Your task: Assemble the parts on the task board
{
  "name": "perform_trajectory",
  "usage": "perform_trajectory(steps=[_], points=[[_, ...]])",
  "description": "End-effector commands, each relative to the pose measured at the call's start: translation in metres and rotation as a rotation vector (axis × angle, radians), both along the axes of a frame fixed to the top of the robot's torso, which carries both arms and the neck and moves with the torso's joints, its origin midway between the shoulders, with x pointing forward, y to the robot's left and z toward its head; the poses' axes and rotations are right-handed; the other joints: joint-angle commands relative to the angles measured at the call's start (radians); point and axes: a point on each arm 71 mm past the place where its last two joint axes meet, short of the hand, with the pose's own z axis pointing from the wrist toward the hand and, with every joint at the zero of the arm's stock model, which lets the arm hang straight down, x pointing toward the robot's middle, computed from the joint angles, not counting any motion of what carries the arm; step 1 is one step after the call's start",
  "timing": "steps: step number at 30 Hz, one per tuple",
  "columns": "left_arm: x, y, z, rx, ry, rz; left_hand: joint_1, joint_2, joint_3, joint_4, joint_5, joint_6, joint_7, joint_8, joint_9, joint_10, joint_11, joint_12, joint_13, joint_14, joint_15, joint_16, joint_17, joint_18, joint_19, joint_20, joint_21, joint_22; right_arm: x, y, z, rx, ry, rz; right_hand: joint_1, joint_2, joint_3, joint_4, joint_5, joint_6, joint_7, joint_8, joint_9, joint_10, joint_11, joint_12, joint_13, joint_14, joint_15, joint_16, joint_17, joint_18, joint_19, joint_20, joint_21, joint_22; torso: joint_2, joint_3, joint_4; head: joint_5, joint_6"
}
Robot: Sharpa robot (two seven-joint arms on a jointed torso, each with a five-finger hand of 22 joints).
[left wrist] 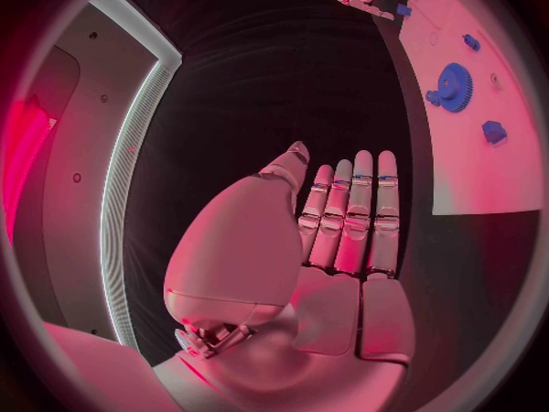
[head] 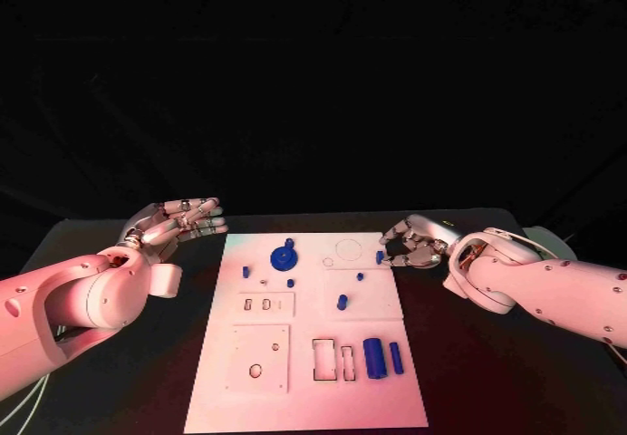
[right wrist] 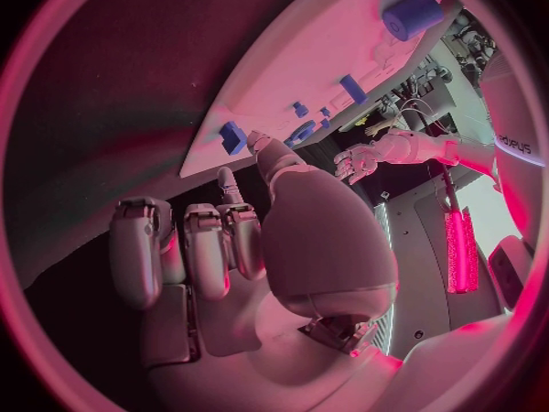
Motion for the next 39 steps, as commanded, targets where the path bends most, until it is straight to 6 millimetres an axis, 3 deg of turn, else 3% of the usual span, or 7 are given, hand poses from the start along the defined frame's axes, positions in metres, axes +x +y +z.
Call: perform_trajectory(steps=[1,14,20,39], points=[[0.0001,-0.0010,0.0011,-0.004,-0.007,-0.020,-0.001,0.010,0.001,-0.008,-0.003,0.004,0.002,-0.006,-0.001,0.003,0.002,-0.006,-0.001,-0.007,0.000,-0.003,-0.001,0.008,-0.005,-0.001,-0.005,-0.001,-0.0001,0.0015,-0.0039,-0.028,0.013,-0.001,-0.006,-0.005,-0.008,-0.001,0.000,-0.006,0.001,-0.006,-0.001,0.024,0.008,-0.004,0.176,0.098,0.006,-0.004,0.241,0.013,-0.005,0.001,-0.002,0.139,0.000,0.0004,0.0001,0.001,-0.005],[0.0001,0.0003,0.0011,-0.003,-0.007,-0.017,-0.001,0.009,0.001,-0.008,-0.003,0.004,0.002,-0.006,-0.001,0.003,0.002,-0.006,-0.001,-0.007,0.000,-0.004,-0.001,0.008,-0.006,-0.001,-0.006,-0.002,0.0011,0.0085,-0.0086,-0.042,0.020,0.012,-0.002,0.008,-0.006,-0.002,0.002,0.020,-0.005,0.011,0.005,0.037,0.005,0.007,0.189,0.100,0.004,0.000,0.248,0.010,0.004,0.001,0.006,0.148,0.001,-0.0003,-0.0017,0.003,-0.008],[0.0000,-0.0005,0.0011,-0.003,-0.006,-0.018,-0.001,0.009,0.001,-0.008,-0.002,0.004,0.003,-0.007,-0.001,0.003,0.002,-0.007,-0.001,-0.007,0.000,-0.005,-0.001,0.008,-0.006,0.000,-0.006,-0.002,0.0022,0.0100,-0.0090,-0.042,0.020,0.011,-0.003,0.014,-0.004,-0.002,0.002,0.033,-0.008,0.018,0.008,0.039,0.002,0.009,0.191,0.101,0.002,0.000,0.249,0.010,0.005,0.000,0.006,0.149,0.001,0.0005,0.0003,0.001,-0.012],[0.0003,-0.0021,0.0010,-0.005,-0.007,-0.022,-0.001,0.009,0.001,-0.008,-0.002,0.004,0.003,-0.007,-0.001,0.003,0.002,-0.007,-0.001,-0.007,0.000,-0.005,-0.001,0.008,-0.006,0.000,-0.006,-0.002,0.0068,0.0070,-0.0106,-0.050,0.022,-0.018,0.009,0.049,0.027,-0.009,-0.014,0.065,-0.020,0.032,0.012,0.049,-0.009,0.017,0.202,0.102,-0.008,0.003,0.254,0.007,0.013,-0.009,0.013,0.158,0.001,0.0005,-0.0002,0.005,-0.015]])
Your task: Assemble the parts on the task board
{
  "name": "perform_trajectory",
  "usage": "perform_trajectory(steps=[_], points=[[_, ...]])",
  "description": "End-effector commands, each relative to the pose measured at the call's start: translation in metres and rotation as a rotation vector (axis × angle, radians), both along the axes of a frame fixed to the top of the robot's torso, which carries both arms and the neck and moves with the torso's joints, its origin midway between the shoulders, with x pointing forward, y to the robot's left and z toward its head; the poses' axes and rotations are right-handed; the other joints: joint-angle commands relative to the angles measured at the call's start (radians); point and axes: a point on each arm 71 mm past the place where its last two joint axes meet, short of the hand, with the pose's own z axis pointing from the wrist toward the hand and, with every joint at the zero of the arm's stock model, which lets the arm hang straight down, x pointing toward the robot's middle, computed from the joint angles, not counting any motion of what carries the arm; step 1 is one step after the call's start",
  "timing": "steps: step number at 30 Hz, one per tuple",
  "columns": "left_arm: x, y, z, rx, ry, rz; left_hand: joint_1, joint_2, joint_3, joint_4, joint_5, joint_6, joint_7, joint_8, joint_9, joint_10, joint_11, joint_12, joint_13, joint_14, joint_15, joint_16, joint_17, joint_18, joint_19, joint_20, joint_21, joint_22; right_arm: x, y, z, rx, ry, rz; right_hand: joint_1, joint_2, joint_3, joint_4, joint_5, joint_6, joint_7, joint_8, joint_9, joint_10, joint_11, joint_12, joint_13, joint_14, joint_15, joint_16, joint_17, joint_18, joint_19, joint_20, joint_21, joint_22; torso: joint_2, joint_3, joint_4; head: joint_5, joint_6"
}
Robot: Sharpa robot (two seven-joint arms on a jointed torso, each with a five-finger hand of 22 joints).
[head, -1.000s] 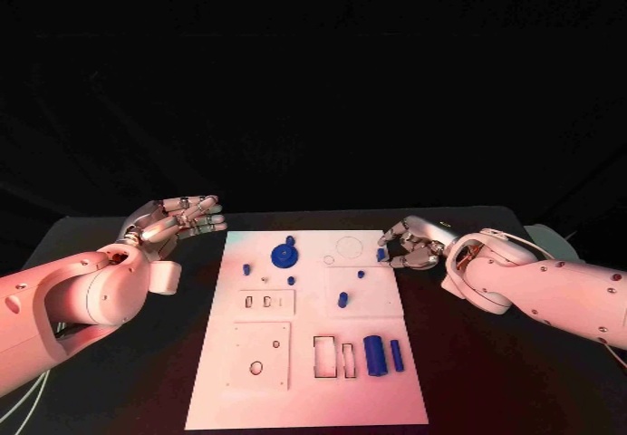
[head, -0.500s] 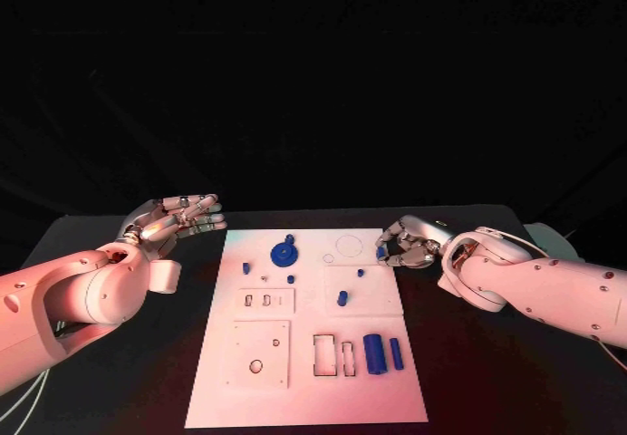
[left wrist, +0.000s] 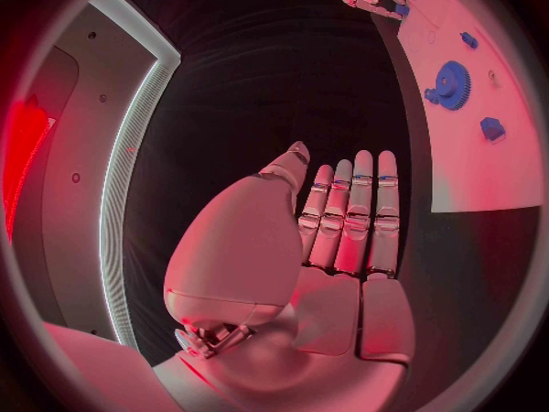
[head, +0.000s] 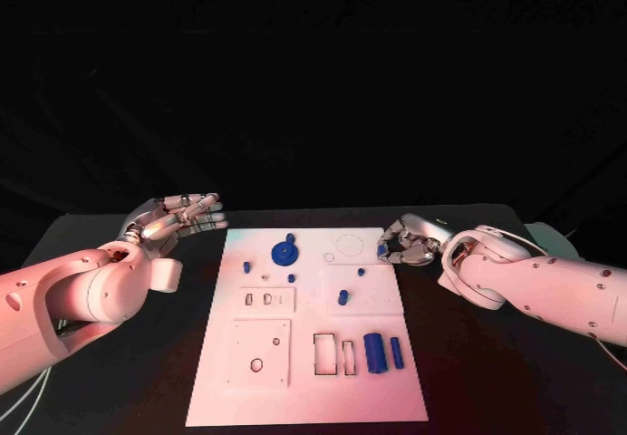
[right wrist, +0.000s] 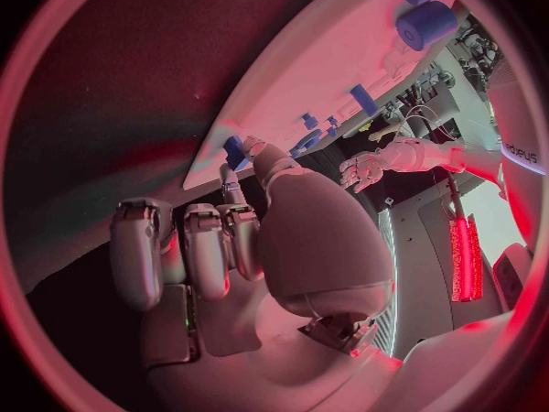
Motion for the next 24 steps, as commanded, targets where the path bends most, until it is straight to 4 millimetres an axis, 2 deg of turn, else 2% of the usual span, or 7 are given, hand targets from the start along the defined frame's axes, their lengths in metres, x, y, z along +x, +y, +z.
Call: perform_trajectory(steps=[1,14,18,24], points=[[-0.0002,-0.0032,0.0015,-0.007,-0.011,-0.024,0.000,0.010,-0.001,-0.006,-0.002,0.004,0.003,-0.007,-0.001,0.003,0.002,-0.004,-0.001,-0.008,0.000,-0.006,-0.001,0.008,-0.007,0.000,-0.006,-0.001,0.0007,-0.0012,-0.0011,-0.015,0.006,-0.009,0.001,0.009,0.006,-0.002,-0.006,0.008,0.001,0.003,0.001,0.049,-0.009,0.004,0.202,0.102,-0.008,0.003,0.254,0.007,0.009,-0.005,0.003,0.157,0.000,0.0008,-0.0004,0.002,0.000],[-0.0004,-0.0032,0.0018,-0.009,-0.014,-0.028,0.000,0.010,0.000,-0.006,-0.002,0.004,0.003,-0.008,-0.001,0.003,0.002,-0.004,-0.001,-0.008,0.000,-0.006,-0.002,0.009,-0.007,0.000,-0.007,-0.002,0.0016,0.0024,-0.0041,-0.013,0.010,-0.007,0.004,0.012,0.013,-0.005,-0.013,0.012,0.000,0.005,0.001,0.054,-0.011,0.008,0.207,0.103,-0.009,0.005,0.258,0.006,0.013,-0.007,0.007,0.162,0.001,0.0021,-0.0008,0.001,-0.006],[-0.0004,-0.0033,0.0018,-0.009,-0.014,-0.029,0.000,0.010,0.000,-0.006,-0.002,0.004,0.003,-0.008,-0.001,0.003,0.002,-0.004,-0.001,-0.008,0.000,-0.006,-0.002,0.009,-0.007,0.000,-0.007,-0.002,0.0011,0.0035,-0.0039,-0.009,0.005,-0.004,0.003,0.013,0.015,-0.005,-0.015,0.015,-0.001,0.006,0.001,0.058,-0.012,0.011,0.211,0.104,-0.010,0.007,0.262,0.005,0.017,-0.007,0.012,0.165,0.000,0.0013,0.0002,-0.001,-0.008],[-0.0003,-0.0030,0.0017,-0.009,-0.014,-0.028,0.000,0.010,0.000,-0.006,-0.002,0.004,0.003,-0.008,-0.001,0.003,0.002,-0.004,-0.001,-0.008,0.000,-0.007,-0.002,0.009,-0.007,0.000,-0.007,-0.002,0.0007,0.0039,-0.0030,-0.003,-0.007,-0.009,-0.011,0.000,0.010,-0.004,-0.026,0.008,0.001,0.000,-0.001,0.054,-0.010,0.008,0.207,0.104,-0.010,0.007,0.263,0.005,0.016,-0.008,0.011,0.165,0.000,0.0014,0.0001,0.000,-0.009]])
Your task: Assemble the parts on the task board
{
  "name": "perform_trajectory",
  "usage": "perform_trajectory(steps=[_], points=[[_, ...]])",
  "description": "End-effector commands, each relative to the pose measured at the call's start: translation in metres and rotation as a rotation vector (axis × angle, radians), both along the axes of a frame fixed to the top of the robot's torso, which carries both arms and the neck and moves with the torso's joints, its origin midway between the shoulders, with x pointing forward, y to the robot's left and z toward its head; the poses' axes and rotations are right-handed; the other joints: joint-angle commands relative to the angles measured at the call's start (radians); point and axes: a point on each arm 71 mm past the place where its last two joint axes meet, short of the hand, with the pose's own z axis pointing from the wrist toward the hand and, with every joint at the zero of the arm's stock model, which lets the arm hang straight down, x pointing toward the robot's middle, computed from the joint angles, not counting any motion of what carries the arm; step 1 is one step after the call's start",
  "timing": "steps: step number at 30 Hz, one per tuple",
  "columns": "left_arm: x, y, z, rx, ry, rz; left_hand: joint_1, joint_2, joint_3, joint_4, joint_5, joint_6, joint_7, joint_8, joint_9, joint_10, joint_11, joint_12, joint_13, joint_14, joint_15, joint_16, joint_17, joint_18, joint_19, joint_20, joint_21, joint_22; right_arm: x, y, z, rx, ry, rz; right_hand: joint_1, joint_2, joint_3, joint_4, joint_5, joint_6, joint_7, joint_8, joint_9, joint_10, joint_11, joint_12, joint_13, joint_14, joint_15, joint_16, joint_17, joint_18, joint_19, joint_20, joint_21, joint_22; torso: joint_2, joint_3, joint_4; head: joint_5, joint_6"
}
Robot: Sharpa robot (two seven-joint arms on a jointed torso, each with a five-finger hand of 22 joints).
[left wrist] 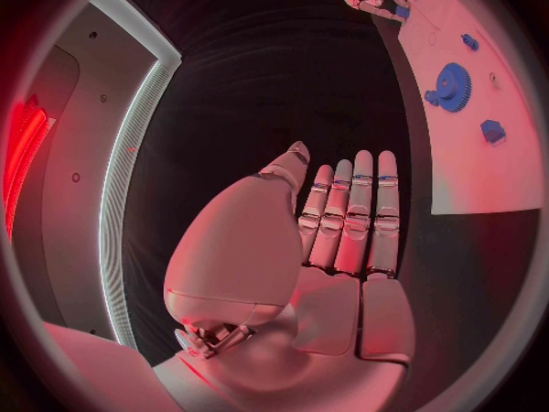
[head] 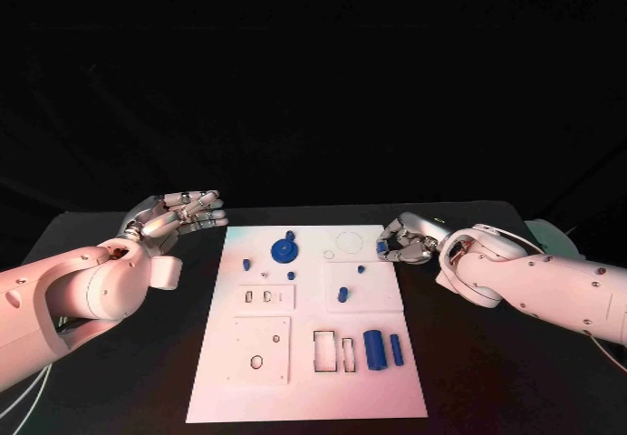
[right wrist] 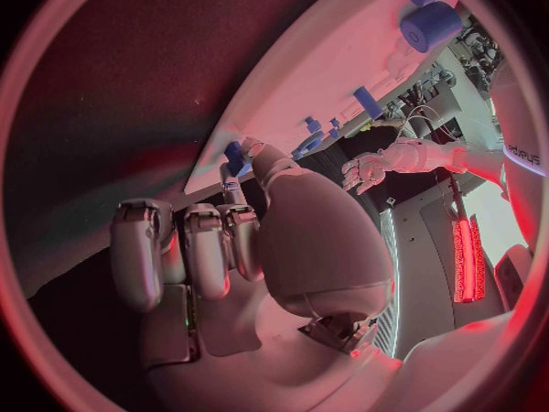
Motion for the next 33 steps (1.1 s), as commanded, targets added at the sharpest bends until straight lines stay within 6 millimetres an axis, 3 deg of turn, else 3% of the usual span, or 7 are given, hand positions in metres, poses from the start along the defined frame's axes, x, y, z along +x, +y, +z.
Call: perform_trajectory(steps=[1,20,24,33], points=[[-0.0002,-0.0025,0.0016,-0.007,-0.013,-0.023,0.001,0.010,0.000,-0.007,-0.002,0.004,0.003,-0.004,-0.001,0.003,0.003,-0.005,-0.001,-0.008,0.001,-0.008,-0.002,0.009,-0.008,0.001,-0.007,-0.002,-0.0002,0.0005,0.0007,-0.002,-0.014,-0.004,-0.015,-0.005,-0.001,0.002,-0.008,-0.001,0.002,0.000,-0.002,0.054,-0.002,0.001,0.206,0.108,-0.006,0.003,0.263,0.005,0.017,-0.008,0.001,0.166,-0.001,0.0000,0.0001,0.001,0.000],[0.0000,-0.0025,0.0013,-0.007,-0.010,-0.025,0.001,0.010,0.000,-0.007,-0.002,0.004,0.003,-0.004,-0.001,0.003,0.003,-0.005,-0.001,-0.008,0.001,-0.008,-0.002,0.009,-0.008,0.001,-0.007,-0.002,0.0002,0.0011,0.0018,0.004,-0.029,-0.011,-0.017,-0.005,0.000,0.001,-0.014,-0.001,0.002,-0.001,-0.002,0.055,-0.002,0.002,0.208,0.108,-0.005,0.004,0.263,0.004,0.017,-0.008,0.002,0.166,-0.001,0.0001,0.0000,0.002,0.000],[0.0000,-0.0027,0.0013,-0.007,-0.009,-0.026,0.001,0.010,0.000,-0.007,-0.002,0.004,0.003,-0.004,-0.001,0.003,0.003,-0.005,-0.001,-0.008,0.001,-0.008,-0.002,0.009,-0.008,0.001,-0.007,-0.002,0.0002,0.0012,0.0016,0.003,-0.026,-0.011,-0.011,0.004,0.009,-0.003,-0.016,0.021,-0.006,0.011,0.003,0.060,-0.007,0.006,0.213,0.108,-0.008,0.004,0.263,0.003,0.020,-0.009,0.005,0.170,0.000,0.0000,-0.0003,0.001,0.001],[0.0000,-0.0027,0.0012,-0.006,-0.008,-0.025,0.000,0.010,0.001,-0.007,-0.002,0.004,0.004,-0.005,-0.001,0.003,0.003,-0.006,-0.001,-0.008,0.001,-0.009,-0.002,0.009,-0.009,0.002,-0.007,-0.002,-0.0002,0.0012,0.0019,0.005,-0.029,-0.009,0.003,0.032,0.032,-0.018,-0.033,0.105,-0.048,0.070,0.031,0.071,-0.043,0.015,0.224,0.108,-0.037,0.004,0.263,0.002,0.026,-0.032,0.011,0.177,0.000,0.0002,0.0000,0.002,0.000]])
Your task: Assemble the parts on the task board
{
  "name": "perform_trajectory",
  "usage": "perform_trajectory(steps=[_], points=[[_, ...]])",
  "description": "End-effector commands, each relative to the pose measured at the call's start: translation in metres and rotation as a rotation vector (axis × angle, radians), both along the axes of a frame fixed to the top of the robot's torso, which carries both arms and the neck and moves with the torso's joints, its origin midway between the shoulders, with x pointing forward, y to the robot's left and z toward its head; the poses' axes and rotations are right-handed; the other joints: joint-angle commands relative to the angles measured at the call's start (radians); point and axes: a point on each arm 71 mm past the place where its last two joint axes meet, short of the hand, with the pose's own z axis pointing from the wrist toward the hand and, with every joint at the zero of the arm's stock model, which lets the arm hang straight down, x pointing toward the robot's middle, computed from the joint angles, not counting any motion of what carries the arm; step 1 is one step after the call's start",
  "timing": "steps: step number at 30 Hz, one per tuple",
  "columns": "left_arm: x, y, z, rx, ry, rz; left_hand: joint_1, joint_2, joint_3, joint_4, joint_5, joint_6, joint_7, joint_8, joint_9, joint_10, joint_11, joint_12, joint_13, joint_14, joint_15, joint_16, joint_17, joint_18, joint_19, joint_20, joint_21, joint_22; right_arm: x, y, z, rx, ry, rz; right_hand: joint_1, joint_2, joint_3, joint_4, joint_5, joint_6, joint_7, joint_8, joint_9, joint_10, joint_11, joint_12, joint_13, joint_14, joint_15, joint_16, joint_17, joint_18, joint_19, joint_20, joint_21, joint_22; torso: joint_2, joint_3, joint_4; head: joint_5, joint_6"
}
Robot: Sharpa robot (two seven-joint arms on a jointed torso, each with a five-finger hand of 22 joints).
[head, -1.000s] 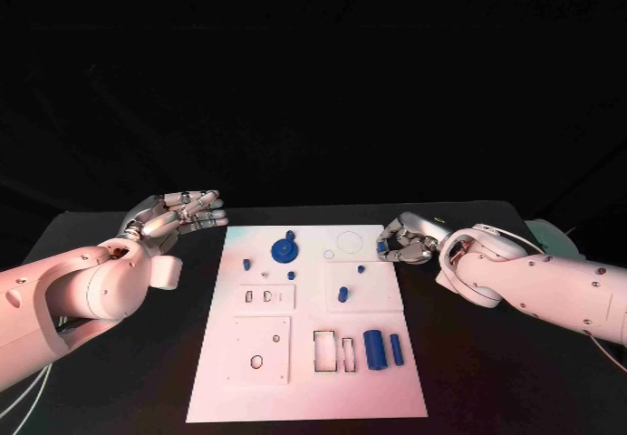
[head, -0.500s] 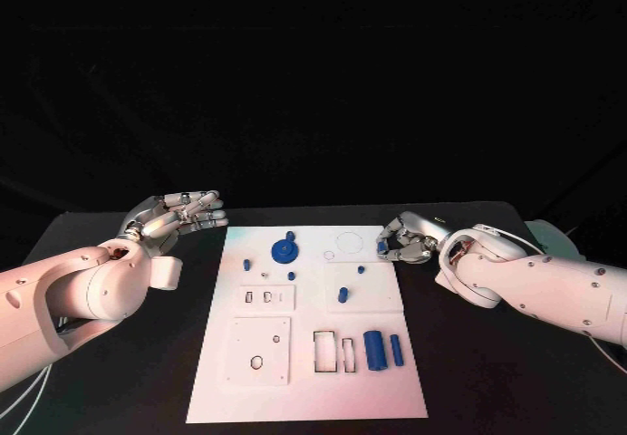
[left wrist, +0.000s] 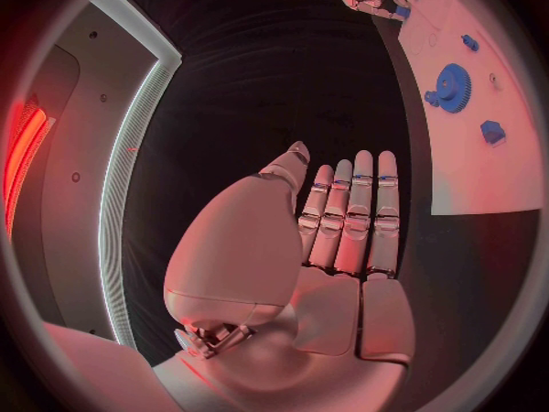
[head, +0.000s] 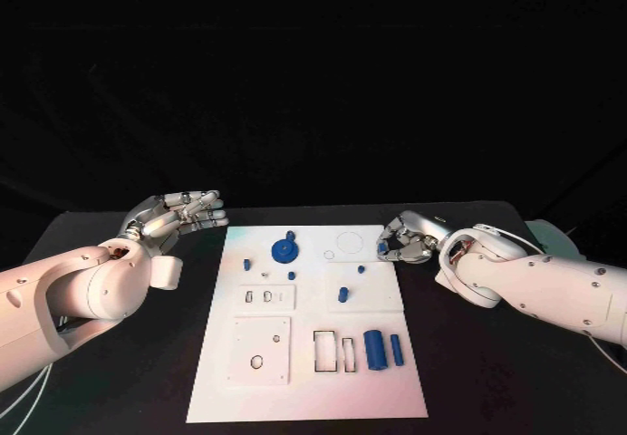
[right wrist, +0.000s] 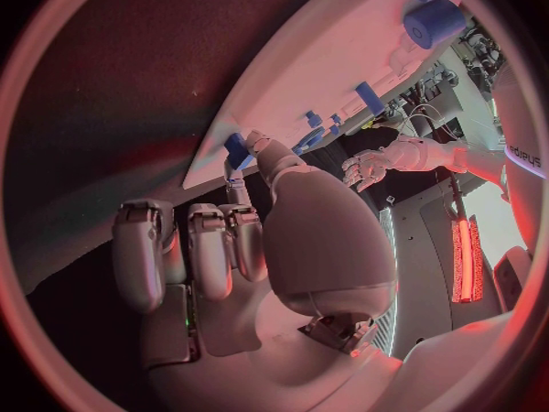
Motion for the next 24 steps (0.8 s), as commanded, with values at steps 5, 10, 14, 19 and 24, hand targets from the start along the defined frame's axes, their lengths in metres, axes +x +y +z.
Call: perform_trajectory(steps=[5,10,14,19,24], points=[[0.000,-0.003,0.001,-0.005,-0.009,-0.022,0.000,0.010,0.001,-0.007,-0.002,0.004,0.004,-0.005,-0.001,0.003,0.003,-0.006,-0.001,-0.008,0.001,-0.005,-0.001,0.009,-0.009,0.002,-0.004,-0.001,0.000,0.001,0.001,-0.001,-0.015,-0.004,0.006,0.029,0.011,-0.001,-0.010,0.020,-0.014,0.021,0.016,0.071,-0.013,0.004,0.224,0.106,-0.014,0.004,0.263,0.001,0.031,-0.013,0.011,0.181,0.000,0.0003,0.0004,0.000,-0.002],[0.000,-0.002,0.001,-0.005,-0.008,-0.021,0.000,0.010,0.001,-0.007,-0.002,0.004,0.004,-0.005,-0.001,0.003,0.003,-0.006,-0.001,-0.008,0.001,-0.005,-0.001,0.009,-0.009,0.002,-0.004,-0.001,-0.002,0.003,0.003,0.008,-0.044,-0.006,0.003,0.032,0.013,-0.002,-0.014,0.010,-0.013,0.018,0.017,0.070,-0.013,0.003,0.223,0.106,-0.016,0.004,0.263,0.000,0.033,-0.016,0.013,0.183,-0.001,-0.0001,-0.0006,0.000,0.000],[0.000,-0.003,0.001,-0.005,-0.008,-0.022,0.000,0.010,0.001,-0.007,-0.002,0.004,0.004,-0.005,-0.001,0.003,0.003,-0.006,-0.001,-0.008,0.001,-0.005,-0.001,0.009,-0.009,0.002,-0.004,-0.001,-0.007,0.008,0.008,0.027,-0.072,-0.005,0.004,0.038,0.018,-0.003,-0.011,0.001,-0.011,0.016,0.018,0.071,-0.012,0.004,0.224,0.106,-0.016,0.004,0.263,-0.003,0.040,-0.018,0.022,0.191,-0.002,0.0002,-0.0013,0.001,0.000],[0.001,-0.003,0.001,-0.005,-0.007,-0.022,0.000,0.010,0.001,-0.007,-0.002,0.004,0.004,-0.005,-0.001,0.003,0.003,-0.006,-0.001,-0.008,0.001,-0.005,-0.001,0.009,-0.009,0.002,-0.004,-0.001,-0.018,0.021,0.021,0.058,-0.090,-0.001,0.000,0.044,0.021,-0.001,-0.010,-0.003,-0.010,0.016,0.019,0.069,-0.011,0.002,0.222,0.106,-0.015,0.004,0.263,-0.006,0.047,-0.018,0.030,0.199,-0.006,-0.0022,-0.0019,0.005,0.000],[0.001,-0.006,0.000,-0.006,-0.006,-0.026,0.000,0.011,0.001,-0.008,-0.002,0.004,0.004,-0.005,-0.001,0.003,0.003,-0.006,-0.001,-0.008,0.001,-0.006,-0.001,0.010,-0.009,0.002,-0.004,-0.002,-0.031,0.045,0.035,0.078,-0.098,0.026,-0.003,0.050,0.026,0.001,-0.009,-0.009,-0.008,0.014,0.019,0.066,-0.010,-0.001,0.219,0.106,-0.015,0.004,0.263,-0.007,0.050,-0.018,0.035,0.202,-0.012,-0.0054,-0.0013,0.023,-0.006]])
